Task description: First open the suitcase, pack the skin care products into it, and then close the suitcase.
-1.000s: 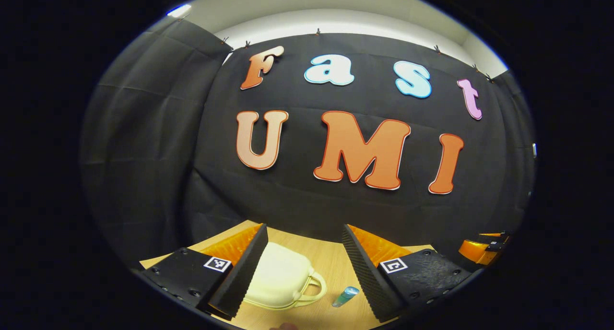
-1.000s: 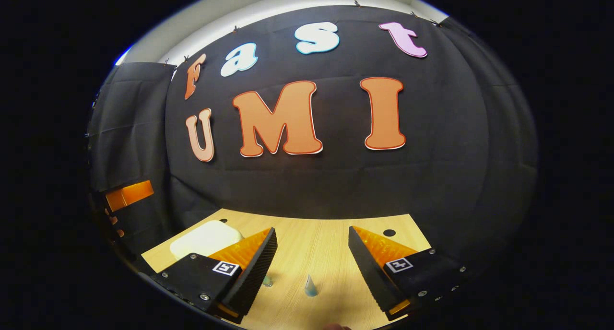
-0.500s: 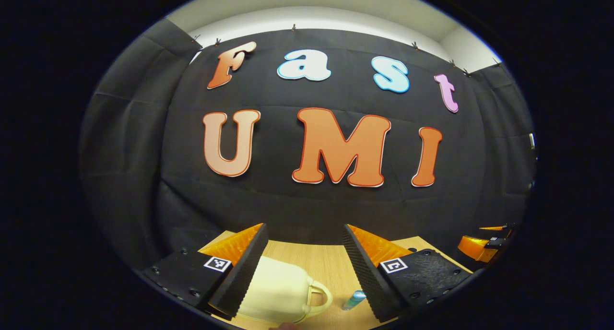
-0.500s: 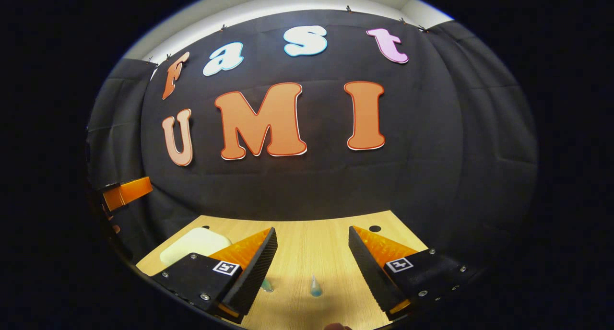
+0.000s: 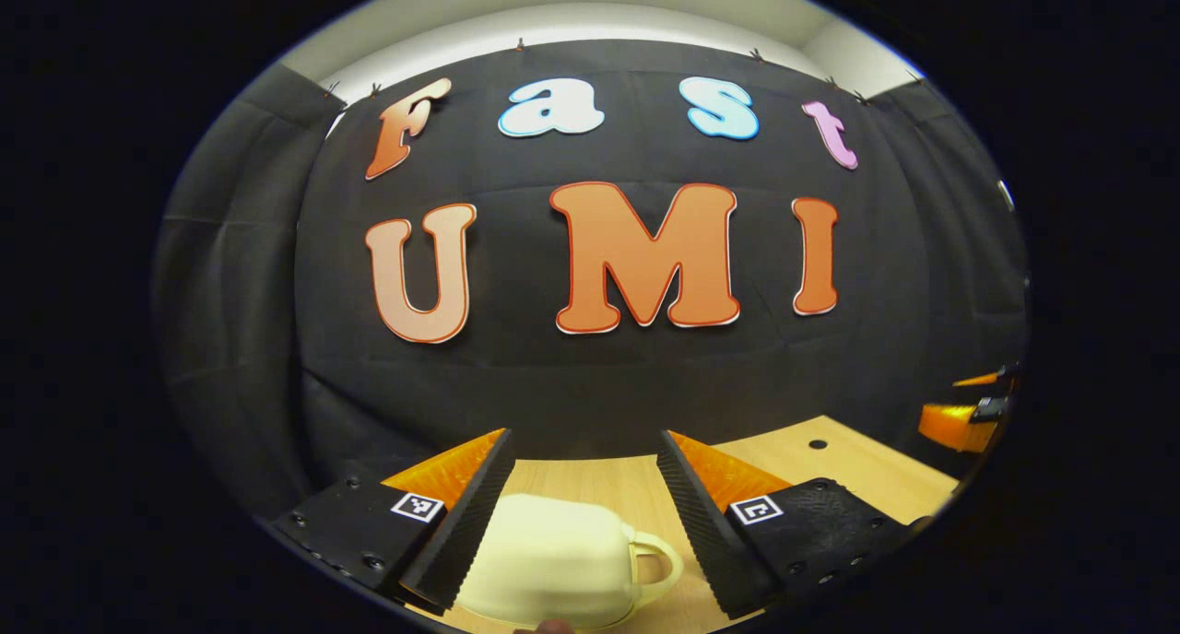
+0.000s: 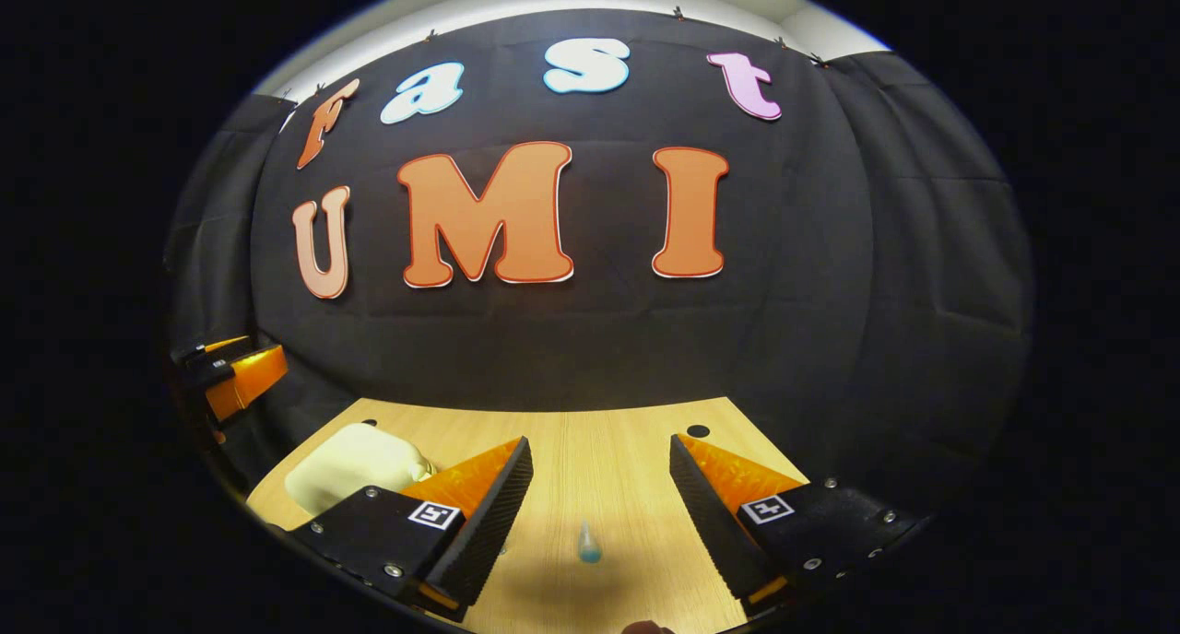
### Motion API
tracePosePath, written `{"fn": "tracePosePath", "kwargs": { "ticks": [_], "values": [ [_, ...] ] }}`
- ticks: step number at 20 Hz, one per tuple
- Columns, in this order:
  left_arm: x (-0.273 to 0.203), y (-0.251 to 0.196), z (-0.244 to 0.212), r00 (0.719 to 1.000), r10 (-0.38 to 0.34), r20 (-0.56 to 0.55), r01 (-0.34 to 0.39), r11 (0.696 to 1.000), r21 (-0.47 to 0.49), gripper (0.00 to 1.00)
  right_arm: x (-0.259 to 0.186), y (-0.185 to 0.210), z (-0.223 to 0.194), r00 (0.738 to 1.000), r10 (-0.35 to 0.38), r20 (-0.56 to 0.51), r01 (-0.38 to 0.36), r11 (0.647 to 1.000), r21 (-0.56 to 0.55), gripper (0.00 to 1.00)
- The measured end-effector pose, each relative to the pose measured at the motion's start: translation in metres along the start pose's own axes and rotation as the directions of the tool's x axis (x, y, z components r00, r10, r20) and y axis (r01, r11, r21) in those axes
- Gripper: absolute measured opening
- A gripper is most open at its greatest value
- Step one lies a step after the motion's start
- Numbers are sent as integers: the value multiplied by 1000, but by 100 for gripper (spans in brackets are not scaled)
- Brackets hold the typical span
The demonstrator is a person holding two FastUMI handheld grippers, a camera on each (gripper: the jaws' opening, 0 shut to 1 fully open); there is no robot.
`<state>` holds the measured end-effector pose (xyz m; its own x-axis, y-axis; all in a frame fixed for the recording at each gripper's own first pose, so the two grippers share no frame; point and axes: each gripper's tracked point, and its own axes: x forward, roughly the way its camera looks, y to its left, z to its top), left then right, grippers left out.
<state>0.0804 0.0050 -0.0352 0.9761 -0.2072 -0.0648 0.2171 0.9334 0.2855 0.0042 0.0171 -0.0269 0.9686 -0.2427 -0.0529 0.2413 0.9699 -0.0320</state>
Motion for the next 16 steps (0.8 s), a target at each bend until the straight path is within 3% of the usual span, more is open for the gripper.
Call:
{"fn": "tracePosePath", "kwargs": {
  "ticks": [4,8,11,16],
  "values": [
    [4,-21,-41,997,4,-79,13,975,220,98,3,-14,-13,1000,-5,-31,5,1000,1,95],
    [23,-38,-100,974,-21,-224,118,896,428,98,5,-42,-33,996,-33,-81,34,999,12,95],
    [29,-46,-136,950,-30,-310,208,802,561,98,7,-75,-49,989,-78,-125,83,996,34,95],
    [13,-41,-152,919,-12,-394,323,593,737,98,9,-118,-74,973,-132,-189,151,985,88,95]
  ]
}}
